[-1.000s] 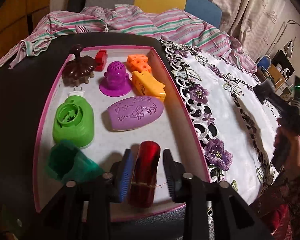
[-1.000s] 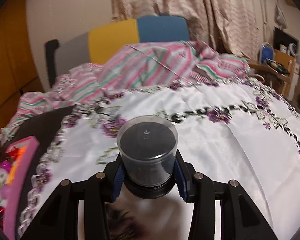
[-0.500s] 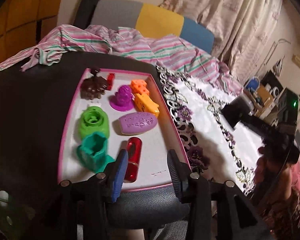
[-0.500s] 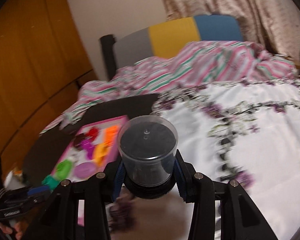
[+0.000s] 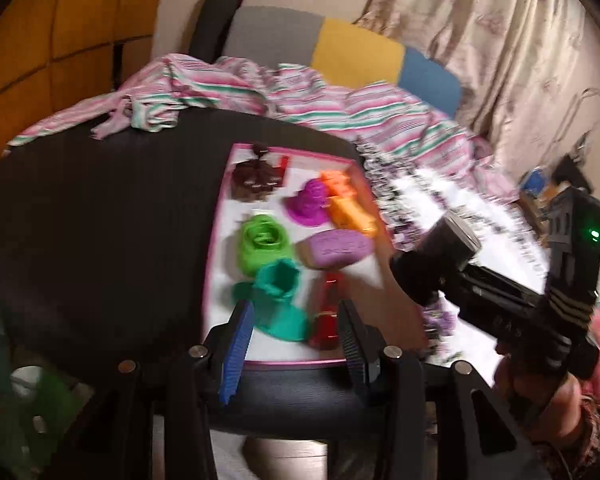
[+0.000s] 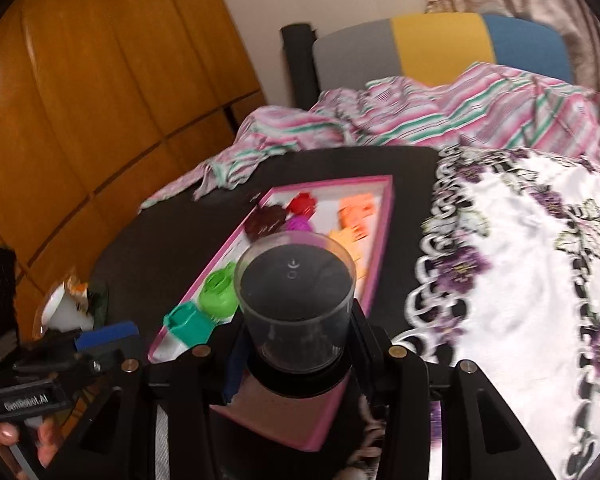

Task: Organize rigid objects
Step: 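Carry the black cup into the tray and lower it with the right gripper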

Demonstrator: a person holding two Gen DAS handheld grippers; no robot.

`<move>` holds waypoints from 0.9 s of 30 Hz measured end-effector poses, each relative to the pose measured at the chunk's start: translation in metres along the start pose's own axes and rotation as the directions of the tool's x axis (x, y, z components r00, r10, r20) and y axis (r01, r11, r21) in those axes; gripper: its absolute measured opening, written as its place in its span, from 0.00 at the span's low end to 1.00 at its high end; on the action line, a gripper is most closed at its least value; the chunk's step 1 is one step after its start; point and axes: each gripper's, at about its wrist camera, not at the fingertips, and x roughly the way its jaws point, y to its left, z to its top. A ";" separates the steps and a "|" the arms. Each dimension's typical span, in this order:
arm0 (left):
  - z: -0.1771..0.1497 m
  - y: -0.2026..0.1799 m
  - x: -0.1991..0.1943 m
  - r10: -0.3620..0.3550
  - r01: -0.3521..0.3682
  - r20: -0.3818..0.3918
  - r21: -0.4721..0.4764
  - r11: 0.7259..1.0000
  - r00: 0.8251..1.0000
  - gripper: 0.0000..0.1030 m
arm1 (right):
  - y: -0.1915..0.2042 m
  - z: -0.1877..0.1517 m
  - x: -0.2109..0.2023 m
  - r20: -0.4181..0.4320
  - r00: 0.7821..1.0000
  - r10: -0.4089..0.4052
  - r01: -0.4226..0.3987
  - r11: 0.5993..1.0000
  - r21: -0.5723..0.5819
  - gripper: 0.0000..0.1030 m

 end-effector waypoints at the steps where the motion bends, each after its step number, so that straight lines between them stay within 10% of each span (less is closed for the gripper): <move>1: 0.000 0.000 0.000 0.035 -0.034 -0.008 0.008 0.999 0.999 0.42 | 0.004 -0.002 0.006 -0.016 1.000 -0.006 0.006 1.000 -0.026 0.44; 9: 0.000 0.005 -0.006 0.258 -0.258 0.008 0.044 0.965 0.966 0.42 | 0.007 -0.011 0.030 -0.062 0.997 -0.042 0.032 0.989 -0.144 0.44; 20: 0.005 0.021 -0.006 0.348 -0.350 -0.055 -0.043 0.936 0.936 0.42 | 0.022 -0.021 0.043 -0.101 0.986 -0.132 0.097 0.950 -0.296 0.44; 27: 0.007 0.020 -0.013 0.406 -0.406 -0.013 -0.037 0.913 0.914 0.42 | 0.028 -0.020 0.023 -0.080 0.993 -0.082 0.060 0.967 -0.248 0.70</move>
